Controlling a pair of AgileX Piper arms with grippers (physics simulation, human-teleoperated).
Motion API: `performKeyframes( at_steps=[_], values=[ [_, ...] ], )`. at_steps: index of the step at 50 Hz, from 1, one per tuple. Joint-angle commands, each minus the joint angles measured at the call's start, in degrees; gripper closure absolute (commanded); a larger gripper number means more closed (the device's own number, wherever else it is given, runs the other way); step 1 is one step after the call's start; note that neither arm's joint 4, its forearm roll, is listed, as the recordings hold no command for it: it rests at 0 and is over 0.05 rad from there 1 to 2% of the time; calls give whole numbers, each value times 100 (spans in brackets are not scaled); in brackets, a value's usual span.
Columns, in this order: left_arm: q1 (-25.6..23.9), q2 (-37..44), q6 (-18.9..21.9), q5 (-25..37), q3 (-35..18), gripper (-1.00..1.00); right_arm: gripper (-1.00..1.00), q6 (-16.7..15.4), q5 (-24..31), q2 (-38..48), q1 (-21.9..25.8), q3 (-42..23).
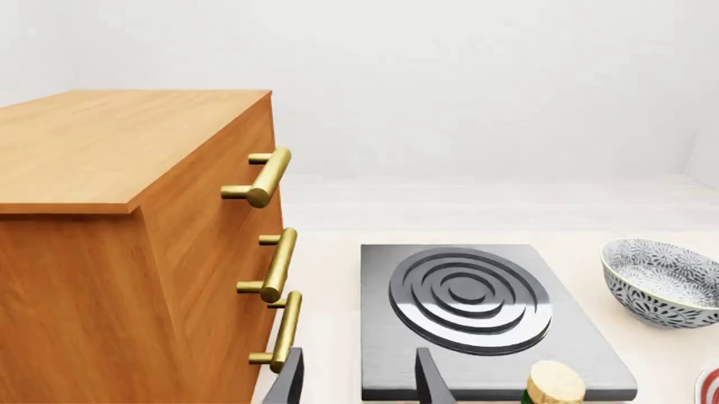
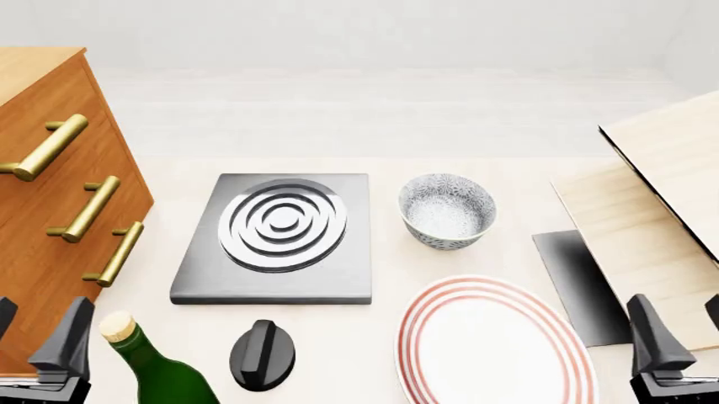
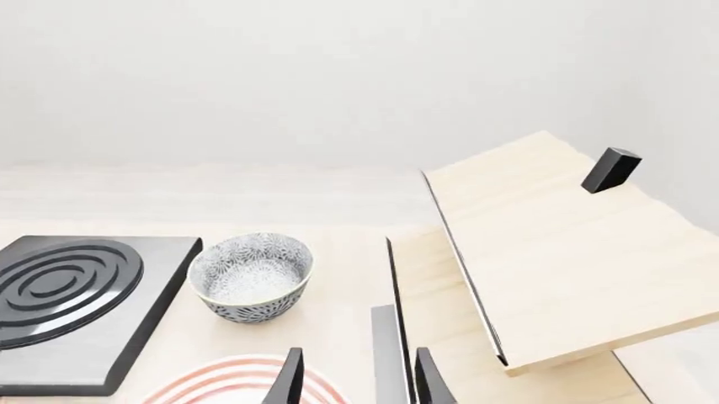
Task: Turn on the stove.
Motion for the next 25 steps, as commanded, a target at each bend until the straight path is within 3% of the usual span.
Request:
performKeyframes(
  at_steps=[1, 4, 8, 13, 14, 16, 25],
  values=[
    [0, 33, 1, -8, -18, -100, -100, -110, -82, -142, 158, 114],
    [0, 34, 1, -8, -18, -100, -100, 184, -44, -125, 132, 16],
    [-1, 33, -1, -8, -18, -100, -100, 261, 137, -118, 52, -157],
    [-1, 34, 2, -8, -18, -100, -100, 82, 642, -114, 78, -715],
    [0, 33, 0, -8, -18, -100, -100, 59, 540, 642, 544, -1011],
    [0, 33, 1, -8, -18, -100, -100, 165, 571, 755, 641, -1170],
    [0, 33, -1, -8, -18, -100, -100, 91, 641, 1585, 1079, -1679]
  ],
)
